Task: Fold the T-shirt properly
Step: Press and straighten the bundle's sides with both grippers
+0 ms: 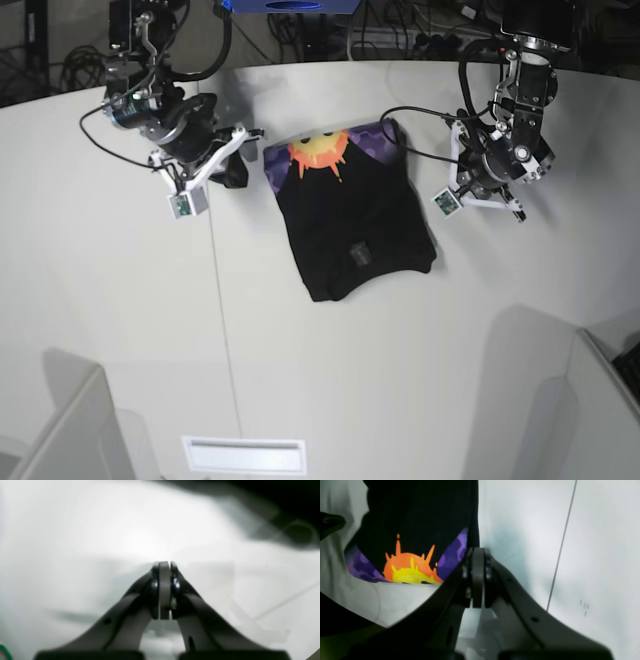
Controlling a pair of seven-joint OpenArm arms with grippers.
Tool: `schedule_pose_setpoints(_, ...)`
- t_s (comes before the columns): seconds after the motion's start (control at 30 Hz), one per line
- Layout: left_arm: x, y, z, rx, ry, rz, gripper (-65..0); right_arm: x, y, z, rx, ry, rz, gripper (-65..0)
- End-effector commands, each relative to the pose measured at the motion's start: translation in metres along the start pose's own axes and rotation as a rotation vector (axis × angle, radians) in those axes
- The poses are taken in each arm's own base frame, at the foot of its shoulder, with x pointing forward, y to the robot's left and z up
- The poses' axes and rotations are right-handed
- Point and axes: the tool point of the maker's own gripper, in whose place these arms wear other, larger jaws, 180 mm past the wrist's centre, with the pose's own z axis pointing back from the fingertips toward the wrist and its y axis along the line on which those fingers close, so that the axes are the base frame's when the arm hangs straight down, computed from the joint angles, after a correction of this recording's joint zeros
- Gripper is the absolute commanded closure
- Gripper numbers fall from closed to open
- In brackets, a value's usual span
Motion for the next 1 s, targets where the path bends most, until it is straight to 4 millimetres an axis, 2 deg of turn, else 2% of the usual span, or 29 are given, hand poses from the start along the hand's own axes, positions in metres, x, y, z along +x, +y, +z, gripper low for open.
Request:
schedule_pose_setpoints(0.0, 0.014, 0.009, 0.002, 0.018, -0.045, 0.012, 0.0, 0.012, 0.001, 0.001, 0.009, -0.042, 0.008, 0.0)
schedule_pose_setpoints(0.13, 0.037, -0.002, -0.011, -0.021, -0.068, 0.009, 0.0, 0.005, -0.011, -0.006, -0.007, -0.009, 0.009, 0.0)
schedule_pose_setpoints(0.33, 0.075, -0.027, -0.024, -0.081, -0.111, -0.014, 0.0, 0.0, -0.013, -0.006, -0.011, 0.005, 0.008, 0.0)
schedule_pose_setpoints(0.43, 0.092, -0.032, -0.025, -0.084, -0.132, -0.038, 0.0, 0.0, -0.013, -0.006, -0.011, 0.006, 0.009, 0.0)
schedule_pose_setpoints(0.63, 0.13, -0.04, -0.021, -0.089, -0.195, -0.087, 0.0, -0.017, -0.011, -0.003, -0.009, 0.036, -0.007, 0.0)
schedule_pose_setpoints(0.83, 0.148, -0.048, -0.018, -0.1, -0.226, -0.118, 0.0, -0.022, -0.012, -0.003, -0.01, 0.048, -0.01, 0.0)
schedule_pose_setpoints(0.97, 0.148, -0.045, -0.017, -0.094, -0.229, -0.117, 0.0, -0.028, -0.012, -0.001, -0.011, 0.062, -0.016, 0.0)
